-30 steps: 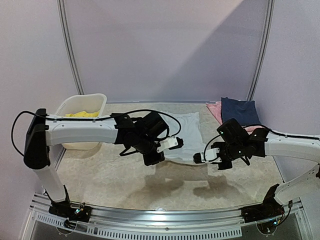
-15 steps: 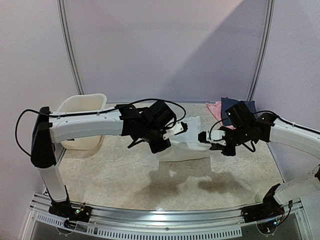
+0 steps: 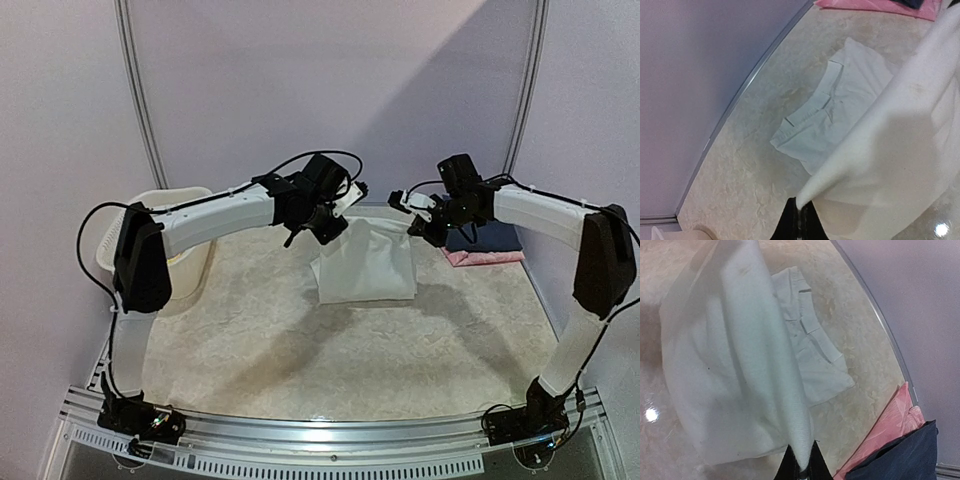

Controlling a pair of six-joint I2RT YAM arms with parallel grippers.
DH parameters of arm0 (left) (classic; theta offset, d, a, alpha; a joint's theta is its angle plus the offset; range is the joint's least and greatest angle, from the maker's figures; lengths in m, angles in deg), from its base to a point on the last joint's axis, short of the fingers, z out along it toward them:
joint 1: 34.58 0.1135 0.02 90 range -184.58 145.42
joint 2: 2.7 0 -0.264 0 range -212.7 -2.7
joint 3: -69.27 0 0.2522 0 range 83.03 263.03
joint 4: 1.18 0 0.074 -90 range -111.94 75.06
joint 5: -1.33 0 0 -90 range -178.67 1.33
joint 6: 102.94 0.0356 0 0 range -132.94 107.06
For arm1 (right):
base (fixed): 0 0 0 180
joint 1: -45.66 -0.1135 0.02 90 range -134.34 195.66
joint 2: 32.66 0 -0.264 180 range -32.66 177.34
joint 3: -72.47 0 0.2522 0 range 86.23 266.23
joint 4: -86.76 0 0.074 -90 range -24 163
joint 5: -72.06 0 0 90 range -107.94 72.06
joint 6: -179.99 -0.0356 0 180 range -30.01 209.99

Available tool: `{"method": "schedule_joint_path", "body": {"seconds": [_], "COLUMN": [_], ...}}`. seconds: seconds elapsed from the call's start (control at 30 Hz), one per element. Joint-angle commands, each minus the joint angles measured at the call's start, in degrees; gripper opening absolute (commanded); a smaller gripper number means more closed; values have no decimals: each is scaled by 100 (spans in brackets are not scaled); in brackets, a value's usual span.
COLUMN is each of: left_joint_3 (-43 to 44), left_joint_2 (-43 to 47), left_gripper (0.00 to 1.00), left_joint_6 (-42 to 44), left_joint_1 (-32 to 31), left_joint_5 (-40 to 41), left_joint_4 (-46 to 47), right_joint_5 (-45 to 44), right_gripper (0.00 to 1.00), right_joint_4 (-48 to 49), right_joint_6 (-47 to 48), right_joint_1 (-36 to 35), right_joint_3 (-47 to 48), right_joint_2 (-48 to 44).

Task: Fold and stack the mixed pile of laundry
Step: Fold the 2/3-rectangle-folded T-shirt at the center of the board.

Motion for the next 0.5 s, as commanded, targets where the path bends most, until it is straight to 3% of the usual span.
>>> {"method": "schedule_joint_path", "body": {"seconds": [0.0,0.23,0.47], "left_joint_3": [807,2161,2464], "left_joint_2": [-690,-1756,-2173], "left_gripper": [0,0,0], "left_joint_6": [-33,-81,-230], "left_joint_1": [432,770,919], "left_joint_5": [205,-74,-397], "left_joint_4": [-119,-454,-97], "right_joint_5": [-94,-185,-229], "right_gripper": [0,0,1], "right_joint_4": [419,659,700], "right_joint_6": [-509,-750,-910], "right_joint_1": [217,358,419], "right_joint_3": [827,1770,2139], "right_joint_2": [788,2120,2856]}}
